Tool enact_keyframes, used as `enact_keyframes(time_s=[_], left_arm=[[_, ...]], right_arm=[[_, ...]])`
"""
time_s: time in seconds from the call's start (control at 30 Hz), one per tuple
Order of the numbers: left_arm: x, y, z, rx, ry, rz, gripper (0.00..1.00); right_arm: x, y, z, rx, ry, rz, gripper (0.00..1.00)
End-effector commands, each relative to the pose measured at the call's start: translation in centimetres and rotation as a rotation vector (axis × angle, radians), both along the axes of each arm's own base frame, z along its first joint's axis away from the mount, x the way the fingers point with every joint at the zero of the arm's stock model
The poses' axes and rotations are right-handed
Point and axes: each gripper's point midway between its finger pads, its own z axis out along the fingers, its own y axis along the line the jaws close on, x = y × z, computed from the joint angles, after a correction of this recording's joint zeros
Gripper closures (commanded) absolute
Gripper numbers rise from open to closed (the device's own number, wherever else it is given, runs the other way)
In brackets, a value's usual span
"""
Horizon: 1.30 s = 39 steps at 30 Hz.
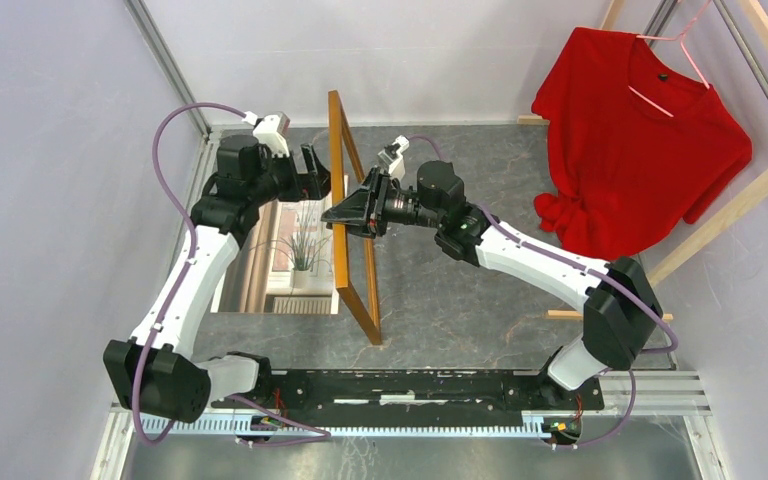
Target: Put the photo into the frame
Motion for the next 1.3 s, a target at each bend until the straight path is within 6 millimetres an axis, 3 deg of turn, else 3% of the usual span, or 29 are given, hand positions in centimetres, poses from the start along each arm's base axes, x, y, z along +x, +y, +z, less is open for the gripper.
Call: enact_keyframes(time_s=[0.0, 0.1, 0.2, 0.37, 0.47, 0.63, 0.7, 0.97, 1.1, 1.27], left_arm=[[0.3, -1.6, 2.4, -0.079, -0.073, -0.026, 0.00], [0.3, -2.6, 2.4, -0.081, -0.083, -0.038, 0.00], [0.5, -3.6, 2.2, -0.077, -0.075, -0.051, 0.00], [0.8, -4.7, 2.3, -0.065, -0.081, -0.065, 0.00], [0.9, -5.0, 2.2, -0.060, -0.078, -0.068, 0.00], [1.1, -5.6, 1.6, -0.048, -0.066, -0.074, 0.00], [1.2, -5.7, 1.3, -0.045, -0.059, -0.073, 0.00], [1.2, -5.3, -1.4, 0.011, -0.023, -0.068, 0.00], [1.0, -4.3, -4.1, 0.091, -0.001, -0.065, 0.00], [0.7, -2.2, -9.2, 0.264, 0.052, -0.064, 0.00]], right_arm=[[-1.4, -1.1, 3.1, 0.072, -0.125, 0.058, 0.51], [-0.9, -1.4, 1.8, 0.009, -0.141, 0.059, 0.39], [0.1, -2.1, 0.6, -0.089, -0.181, 0.056, 0.22], [2.6, -4.8, -2.3, -0.331, -0.265, 0.031, 0.08], [4.1, -6.7, -2.9, -0.429, -0.308, -0.005, 0.03], [6.1, -9.3, -2.3, -0.593, -0.409, -0.062, 0.02], [6.9, -10.0, -2.2, -0.661, -0.440, -0.076, 0.04], [8.1, -11.8, -0.8, -0.740, -0.518, -0.149, 0.31], [8.7, -13.7, -1.2, -0.832, -0.540, -0.188, 0.40], [9.5, -16.7, -2.8, -0.964, -0.544, -0.237, 0.59]])
